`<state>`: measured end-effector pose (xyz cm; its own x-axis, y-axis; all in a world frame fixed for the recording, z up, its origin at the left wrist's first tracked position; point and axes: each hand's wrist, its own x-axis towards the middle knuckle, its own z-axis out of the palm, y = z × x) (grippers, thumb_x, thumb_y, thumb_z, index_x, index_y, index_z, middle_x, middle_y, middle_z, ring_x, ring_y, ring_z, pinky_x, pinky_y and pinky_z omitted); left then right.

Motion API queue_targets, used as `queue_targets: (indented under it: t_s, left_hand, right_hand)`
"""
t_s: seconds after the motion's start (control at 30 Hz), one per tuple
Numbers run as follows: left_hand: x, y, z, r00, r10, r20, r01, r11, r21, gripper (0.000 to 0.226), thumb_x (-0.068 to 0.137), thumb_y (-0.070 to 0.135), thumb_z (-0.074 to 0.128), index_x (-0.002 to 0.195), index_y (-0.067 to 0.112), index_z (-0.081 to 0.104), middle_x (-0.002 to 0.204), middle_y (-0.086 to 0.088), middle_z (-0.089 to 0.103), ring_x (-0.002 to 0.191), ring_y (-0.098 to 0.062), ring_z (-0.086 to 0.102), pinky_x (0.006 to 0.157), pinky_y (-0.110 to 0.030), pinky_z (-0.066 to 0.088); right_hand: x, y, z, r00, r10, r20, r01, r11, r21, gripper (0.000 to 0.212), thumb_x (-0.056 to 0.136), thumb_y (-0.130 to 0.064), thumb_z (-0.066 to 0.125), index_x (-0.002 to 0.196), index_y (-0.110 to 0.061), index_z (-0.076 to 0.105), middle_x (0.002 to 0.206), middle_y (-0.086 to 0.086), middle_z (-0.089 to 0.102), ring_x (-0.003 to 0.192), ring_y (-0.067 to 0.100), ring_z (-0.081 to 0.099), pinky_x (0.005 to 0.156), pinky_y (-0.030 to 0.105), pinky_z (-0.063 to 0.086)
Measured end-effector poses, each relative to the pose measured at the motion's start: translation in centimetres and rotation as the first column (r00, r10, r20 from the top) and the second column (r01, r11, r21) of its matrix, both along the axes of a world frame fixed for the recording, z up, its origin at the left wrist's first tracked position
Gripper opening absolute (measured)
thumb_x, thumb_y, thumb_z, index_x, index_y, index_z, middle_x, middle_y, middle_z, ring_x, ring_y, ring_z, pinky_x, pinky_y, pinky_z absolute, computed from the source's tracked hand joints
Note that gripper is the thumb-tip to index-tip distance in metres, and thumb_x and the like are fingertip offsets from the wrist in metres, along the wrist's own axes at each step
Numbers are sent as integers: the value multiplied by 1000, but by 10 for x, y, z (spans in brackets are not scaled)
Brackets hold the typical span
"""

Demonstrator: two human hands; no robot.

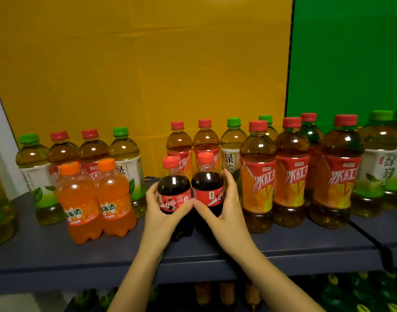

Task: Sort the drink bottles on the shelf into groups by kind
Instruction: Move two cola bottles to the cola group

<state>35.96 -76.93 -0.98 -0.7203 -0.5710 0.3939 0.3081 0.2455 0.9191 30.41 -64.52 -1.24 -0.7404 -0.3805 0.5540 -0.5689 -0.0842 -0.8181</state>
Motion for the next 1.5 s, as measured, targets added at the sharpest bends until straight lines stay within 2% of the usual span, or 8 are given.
queue_targets:
  t_s: [0.1,0.17,0.43,0.6,0.77,1.03,1.3,1.5]
  left_hand:
    - [-6,-6,-1,997,-79,-12,79,997,15,65,66,18,76,125,20,47,114,0,63,100,-12,63,77,-21,51]
    - [-6,-7,0,994,-100,-40,101,995,3,62,63,22,75,120,18,54,109,0,67,98,-12,66,75,-20,54]
    - [23,10,2,992,-24,-122,15,997,-79,62,55,41,80,109,20,61,100,1,70,92,-8,67,76,-21,55]
    - [35,37,15,982,-93,-167,79,993,-92,57,53,45,72,104,21,65,98,0,72,91,-16,69,79,-34,53]
    - [30,82,31,970,-170,-175,159,984,-75,48,49,45,72,93,26,66,86,7,73,80,-10,69,65,-21,54]
    - [-5,210,32,924,-318,-211,322,947,-16,47,48,42,73,91,23,67,79,8,73,75,-7,69,62,-16,51]
    - [-36,347,12,881,-435,-188,446,895,17,53,47,42,74,94,19,66,80,7,73,75,-7,68,61,-14,50]
    - [-64,419,-6,862,-497,-99,502,864,36,55,50,42,78,100,25,64,91,4,72,84,-11,68,68,-19,52]
  right_hand:
    - [-9,-2,-2,969,124,212,-121,992,-30,67,76,-32,72,132,-30,36,124,-15,54,114,1,53,96,21,45]
    - [-12,-2,0,940,177,293,-173,984,-41,50,76,-30,72,119,-32,47,111,-13,62,103,1,60,88,23,49]
    - [19,20,-1,973,159,168,-156,987,-27,46,70,-44,74,109,-31,54,104,-11,67,96,-1,64,81,23,53]
    - [31,55,5,982,159,106,-148,983,-105,45,64,-48,72,105,-41,55,102,-14,67,95,4,65,81,25,54]
    - [27,107,15,989,113,98,-97,983,-159,49,62,-46,72,108,-39,56,104,-11,68,96,6,65,78,22,53]
    - [13,252,20,992,-40,117,64,978,-201,54,58,-44,72,109,-30,59,100,-12,70,92,5,67,72,15,50]
    - [2,400,3,967,-194,164,224,956,-192,43,53,-47,72,96,-45,63,94,-14,70,86,3,67,67,14,50]
    - [-12,477,-8,936,-285,208,325,926,-193,46,60,-40,83,99,-41,58,89,-20,69,82,0,66,63,11,50]
